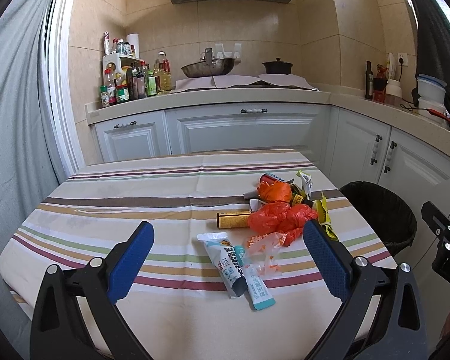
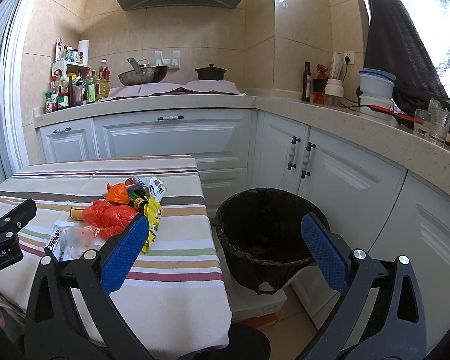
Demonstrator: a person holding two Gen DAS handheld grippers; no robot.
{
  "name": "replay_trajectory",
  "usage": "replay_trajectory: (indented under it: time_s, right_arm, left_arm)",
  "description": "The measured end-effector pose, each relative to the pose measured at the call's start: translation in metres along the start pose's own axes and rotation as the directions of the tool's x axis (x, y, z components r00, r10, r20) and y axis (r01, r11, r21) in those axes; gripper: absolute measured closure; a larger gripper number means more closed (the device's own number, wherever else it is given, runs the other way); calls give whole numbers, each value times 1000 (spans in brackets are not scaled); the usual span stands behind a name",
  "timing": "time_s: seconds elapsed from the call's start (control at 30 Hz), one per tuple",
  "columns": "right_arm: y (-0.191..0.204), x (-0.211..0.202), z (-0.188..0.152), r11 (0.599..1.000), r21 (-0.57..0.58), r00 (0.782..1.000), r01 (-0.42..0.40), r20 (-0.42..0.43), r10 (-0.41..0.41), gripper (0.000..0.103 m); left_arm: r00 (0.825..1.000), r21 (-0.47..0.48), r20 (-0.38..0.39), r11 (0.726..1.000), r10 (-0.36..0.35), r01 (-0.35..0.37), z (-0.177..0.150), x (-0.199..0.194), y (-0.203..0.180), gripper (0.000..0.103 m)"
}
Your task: Collect trash
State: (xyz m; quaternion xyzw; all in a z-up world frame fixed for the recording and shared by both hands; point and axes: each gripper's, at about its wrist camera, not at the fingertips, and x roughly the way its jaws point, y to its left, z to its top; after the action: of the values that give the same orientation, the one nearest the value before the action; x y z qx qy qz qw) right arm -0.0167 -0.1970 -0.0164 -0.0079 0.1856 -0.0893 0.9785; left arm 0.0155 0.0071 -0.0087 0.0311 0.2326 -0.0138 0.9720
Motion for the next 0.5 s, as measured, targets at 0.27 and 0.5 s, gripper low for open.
replay_trajectory:
  time_s: [0.27, 0.5]
  right_arm:
    - [0, 1, 1, 1000, 0, 1000, 0, -4, 0, 4]
    - [1, 2, 0, 1000, -1, 1000, 1, -4, -1, 4]
  left_arm:
    - [1000, -1, -9, 1000, -1, 1, 1, 3, 0, 6]
    - [1000, -1, -15, 1000, 3, -3, 1, 5, 1, 6]
